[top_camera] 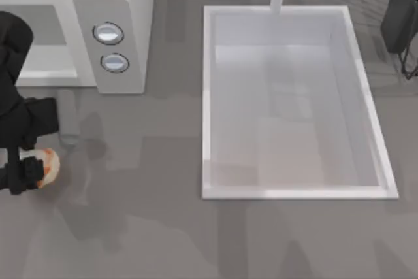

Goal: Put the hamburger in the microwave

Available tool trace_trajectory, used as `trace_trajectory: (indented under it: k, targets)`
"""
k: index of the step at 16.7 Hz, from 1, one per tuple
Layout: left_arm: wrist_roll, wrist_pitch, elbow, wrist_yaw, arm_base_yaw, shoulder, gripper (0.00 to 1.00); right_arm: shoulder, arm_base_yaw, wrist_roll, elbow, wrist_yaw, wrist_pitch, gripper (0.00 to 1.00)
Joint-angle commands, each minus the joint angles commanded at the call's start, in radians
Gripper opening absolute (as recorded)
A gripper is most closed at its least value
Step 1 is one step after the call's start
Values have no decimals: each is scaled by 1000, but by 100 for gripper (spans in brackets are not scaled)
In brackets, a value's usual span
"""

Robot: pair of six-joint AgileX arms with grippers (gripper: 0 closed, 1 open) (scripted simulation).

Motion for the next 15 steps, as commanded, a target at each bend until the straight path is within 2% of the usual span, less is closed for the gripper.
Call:
trace_trajectory:
  k: [4,7,12,15]
  targets:
    - [-4,-175,92,0,0,-52,0,0,0,0,0,0,0,100]
    - [-9,-245,146,0,-1,-93,0,0,0,0,0,0,0,100]
    - [-7,-246,148,-1,0,-93,0,0,0,0,0,0,0,100]
    - [-45,-184,138,9,19,-76,0,0,0,0,0,0,0,100]
